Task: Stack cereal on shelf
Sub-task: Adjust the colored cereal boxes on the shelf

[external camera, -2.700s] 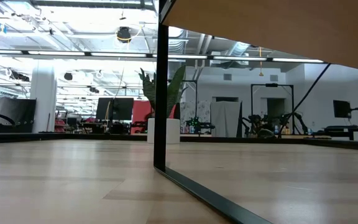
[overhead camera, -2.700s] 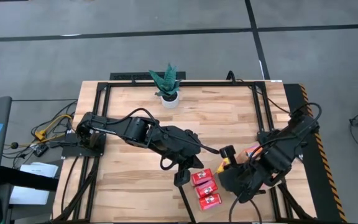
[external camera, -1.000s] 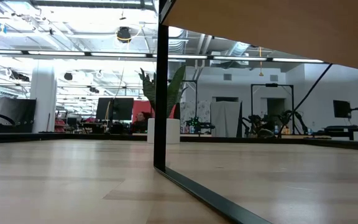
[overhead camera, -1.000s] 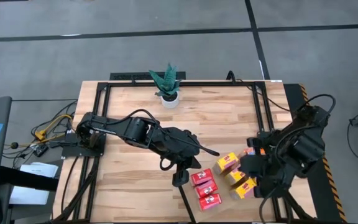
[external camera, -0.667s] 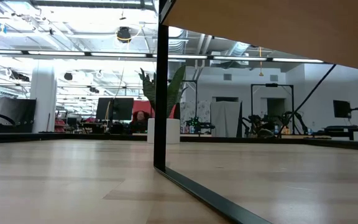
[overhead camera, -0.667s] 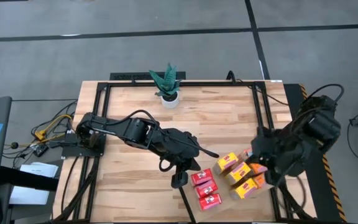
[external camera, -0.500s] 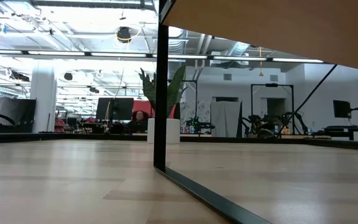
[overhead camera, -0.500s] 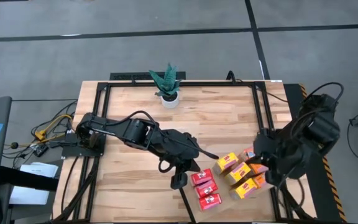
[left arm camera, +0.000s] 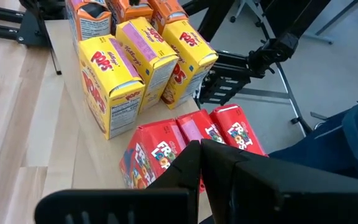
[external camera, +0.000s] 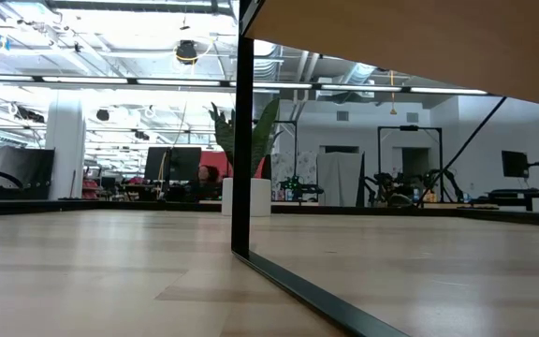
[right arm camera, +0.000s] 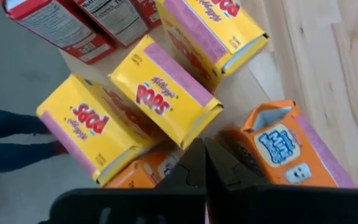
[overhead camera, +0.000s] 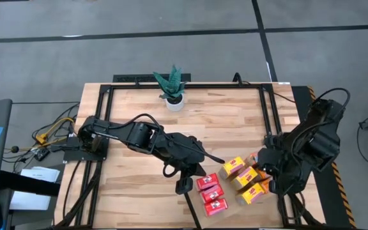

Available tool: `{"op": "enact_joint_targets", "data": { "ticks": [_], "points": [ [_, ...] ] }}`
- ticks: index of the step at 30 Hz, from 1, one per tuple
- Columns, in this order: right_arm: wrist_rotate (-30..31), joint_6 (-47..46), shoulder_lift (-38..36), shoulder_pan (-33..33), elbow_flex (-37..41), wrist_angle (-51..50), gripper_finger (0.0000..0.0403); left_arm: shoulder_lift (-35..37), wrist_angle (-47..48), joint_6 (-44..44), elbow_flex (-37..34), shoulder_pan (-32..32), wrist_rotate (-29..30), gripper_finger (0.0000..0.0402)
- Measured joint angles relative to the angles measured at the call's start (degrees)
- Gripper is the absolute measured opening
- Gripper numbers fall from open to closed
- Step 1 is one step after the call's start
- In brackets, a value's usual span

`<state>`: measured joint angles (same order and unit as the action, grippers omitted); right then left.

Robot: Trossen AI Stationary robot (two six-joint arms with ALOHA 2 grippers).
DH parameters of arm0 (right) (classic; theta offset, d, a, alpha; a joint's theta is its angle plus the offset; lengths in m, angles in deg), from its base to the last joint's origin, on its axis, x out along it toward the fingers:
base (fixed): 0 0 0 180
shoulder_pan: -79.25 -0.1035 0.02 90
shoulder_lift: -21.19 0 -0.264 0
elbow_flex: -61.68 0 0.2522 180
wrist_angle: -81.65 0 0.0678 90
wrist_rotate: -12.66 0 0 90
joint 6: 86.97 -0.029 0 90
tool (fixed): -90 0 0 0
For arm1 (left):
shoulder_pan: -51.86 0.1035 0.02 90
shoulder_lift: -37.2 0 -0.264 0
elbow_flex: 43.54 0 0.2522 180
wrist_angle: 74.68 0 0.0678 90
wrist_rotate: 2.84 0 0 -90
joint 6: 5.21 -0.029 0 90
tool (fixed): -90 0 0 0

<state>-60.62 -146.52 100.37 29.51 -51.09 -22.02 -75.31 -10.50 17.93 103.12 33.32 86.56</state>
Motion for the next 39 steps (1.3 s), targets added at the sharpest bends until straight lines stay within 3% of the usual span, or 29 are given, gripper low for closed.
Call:
{"op": "enact_joint_targets", "data": {
  "ticks": [39],
  "points": [
    [1.06, 1.36, 4.55, 1.15, -0.04, -0.09, 0.0017, 0.00, 0.24, 0.00, 0.00, -0.04, -0.06, 0.0000]
  ]
}}
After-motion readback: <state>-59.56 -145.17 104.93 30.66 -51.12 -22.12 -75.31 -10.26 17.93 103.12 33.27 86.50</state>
